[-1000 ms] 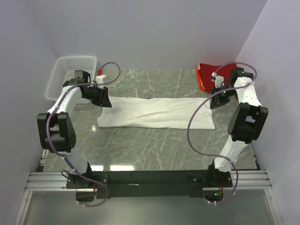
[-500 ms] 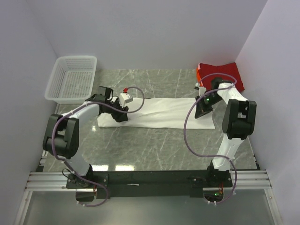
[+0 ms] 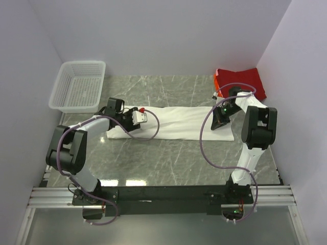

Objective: Fold and stack the t-shirts
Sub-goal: Fold the tshirt

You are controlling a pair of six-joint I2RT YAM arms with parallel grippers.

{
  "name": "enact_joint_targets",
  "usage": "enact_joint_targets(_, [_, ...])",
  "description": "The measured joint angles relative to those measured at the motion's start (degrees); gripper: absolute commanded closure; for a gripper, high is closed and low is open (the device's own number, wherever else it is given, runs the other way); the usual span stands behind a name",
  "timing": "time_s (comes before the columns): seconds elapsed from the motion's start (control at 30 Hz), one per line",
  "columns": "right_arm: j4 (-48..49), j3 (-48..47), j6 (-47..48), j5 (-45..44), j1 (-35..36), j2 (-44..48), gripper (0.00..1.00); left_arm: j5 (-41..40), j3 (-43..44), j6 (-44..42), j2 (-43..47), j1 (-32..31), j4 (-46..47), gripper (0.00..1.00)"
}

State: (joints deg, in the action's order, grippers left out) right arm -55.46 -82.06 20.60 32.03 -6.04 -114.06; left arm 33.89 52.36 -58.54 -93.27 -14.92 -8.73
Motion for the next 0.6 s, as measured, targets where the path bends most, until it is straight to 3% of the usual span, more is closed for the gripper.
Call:
enact_joint_targets(0.33, [0.2,0.7,-0.5,-0.1,0.0,0.0,0.87,-0.7,0.2,-7.3,-3.8,-2.3,1.6,0.4])
enact_joint_targets(0.47, [0.2,0.7,-0.7,-0.5,0.0,-0.2,0.87,-0.7,1.1,-9.1,-5.5,-2.4,0.4,0.45])
enact_joint_targets(0.57, [0.1,0.6,-0.7,-1.0,0.0,-0.5,0.87,-0.5,2.1,-9.8,-6.1,-2.5,-0.2,0.65])
enact_joint_targets(0.6, [0.1,0.6,-0.7,-1.0,0.0,-0.6,0.87,-0.3,2.8,-9.8,-6.4,-2.5,-0.7,0.76])
